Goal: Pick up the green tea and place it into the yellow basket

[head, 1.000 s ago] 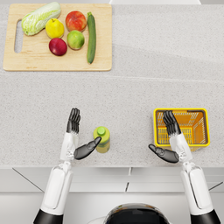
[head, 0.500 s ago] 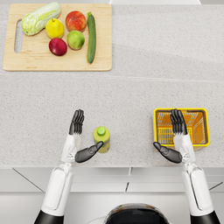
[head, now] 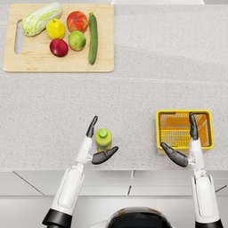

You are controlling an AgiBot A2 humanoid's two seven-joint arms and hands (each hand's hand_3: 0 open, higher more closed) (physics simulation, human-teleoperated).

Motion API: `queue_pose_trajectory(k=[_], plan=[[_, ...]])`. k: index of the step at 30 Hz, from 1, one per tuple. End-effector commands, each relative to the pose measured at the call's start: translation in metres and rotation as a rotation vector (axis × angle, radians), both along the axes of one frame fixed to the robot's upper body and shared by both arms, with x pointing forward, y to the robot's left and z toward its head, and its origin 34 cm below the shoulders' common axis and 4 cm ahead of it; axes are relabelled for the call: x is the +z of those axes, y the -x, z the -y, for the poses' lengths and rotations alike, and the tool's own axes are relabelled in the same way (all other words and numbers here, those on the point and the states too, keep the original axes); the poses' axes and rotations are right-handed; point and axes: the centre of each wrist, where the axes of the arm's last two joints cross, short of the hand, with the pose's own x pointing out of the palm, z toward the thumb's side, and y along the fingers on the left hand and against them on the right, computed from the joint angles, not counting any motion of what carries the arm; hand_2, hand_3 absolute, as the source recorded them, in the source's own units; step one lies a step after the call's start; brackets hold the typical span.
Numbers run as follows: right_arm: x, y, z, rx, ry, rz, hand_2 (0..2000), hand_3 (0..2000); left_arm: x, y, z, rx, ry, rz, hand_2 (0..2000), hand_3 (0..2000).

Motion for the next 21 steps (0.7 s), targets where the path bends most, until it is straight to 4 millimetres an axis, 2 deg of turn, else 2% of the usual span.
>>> queue_pose_trajectory(k=[1,7,9,15,19,20,21], plan=[[0.008,-0.002,-0.002,0.001,-0.007,0.031,0,0,-0.027,-0.012,0.001,0.025,-0.025,-0.104,0,0],[0.008,-0.004,-0.002,-0.008,-0.017,0.033,0,0,-0.06,-0.02,0.0,0.062,-0.053,-0.231,0,0],[0.006,-0.002,-0.003,-0.005,-0.018,0.026,0,0,-0.065,-0.022,0.002,0.064,-0.055,-0.252,0,0],[-0.002,-0.004,-0.012,0.023,-0.025,-0.006,0,0,-0.042,-0.027,0.006,0.066,-0.004,-0.172,0,0],[-0.004,-0.004,-0.013,0.023,-0.032,-0.013,0,0,-0.036,-0.037,0.006,0.087,0.022,-0.163,0,0],[-0.004,-0.004,-0.013,0.022,-0.034,-0.012,0,0,-0.036,-0.039,0.006,0.092,0.027,-0.167,1361,327],[-0.004,-0.004,-0.013,0.021,-0.036,-0.012,0,0,-0.037,-0.04,0.006,0.075,0.029,-0.18,2000,653]])
